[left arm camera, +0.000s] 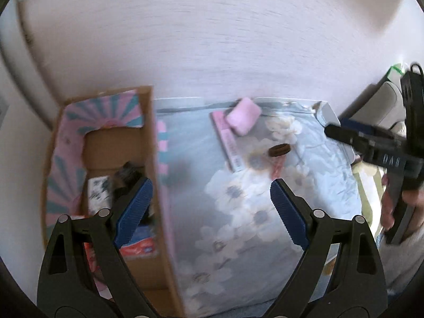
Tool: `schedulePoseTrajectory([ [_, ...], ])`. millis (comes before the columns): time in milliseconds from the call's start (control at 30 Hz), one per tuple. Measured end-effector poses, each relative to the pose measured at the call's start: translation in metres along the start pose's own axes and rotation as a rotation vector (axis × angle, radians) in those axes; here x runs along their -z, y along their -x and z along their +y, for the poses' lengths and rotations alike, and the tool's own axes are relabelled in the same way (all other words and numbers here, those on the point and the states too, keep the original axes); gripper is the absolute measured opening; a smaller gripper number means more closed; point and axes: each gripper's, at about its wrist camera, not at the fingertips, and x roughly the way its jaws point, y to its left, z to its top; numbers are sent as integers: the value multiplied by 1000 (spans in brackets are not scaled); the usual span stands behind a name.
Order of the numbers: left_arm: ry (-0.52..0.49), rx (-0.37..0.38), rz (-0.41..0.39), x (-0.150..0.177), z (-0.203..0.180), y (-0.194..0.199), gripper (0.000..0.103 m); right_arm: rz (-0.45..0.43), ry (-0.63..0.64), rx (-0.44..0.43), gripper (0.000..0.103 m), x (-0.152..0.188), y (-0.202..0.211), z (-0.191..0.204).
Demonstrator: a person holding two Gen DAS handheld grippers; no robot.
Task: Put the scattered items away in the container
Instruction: 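Move both tools back over the remaining tray items, then grasp the pink UNMV tube box with the left gripper while the right grips the pink hair clip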
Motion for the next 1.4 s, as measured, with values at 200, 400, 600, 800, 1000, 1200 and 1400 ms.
schedulePoseTrajectory([
  [200,-27,-5,50,-17,-25,-35,90,23,-58,56,75,32,-17,-24],
  [400,22,-24,98,-28,-28,-91,90,57,-8,118,75,52,-43,-29],
  [600,50,-54,137,-35,-26,-141,90,64,15,107,75,71,-76,-26],
  [800,88,-66,150,-32,-20,-170,90,50,3,94,63,73,-92,-23],
  [1000,98,-73,151,-29,-17,-182,90,54,38,98,57,70,-106,-14],
  [1200,106,-81,151,-28,-15,-189,90,66,38,106,51,68,-117,-14],
  [1400,112,-95,152,-27,-12,-192,90,67,27,105,50,68,-119,-19],
])
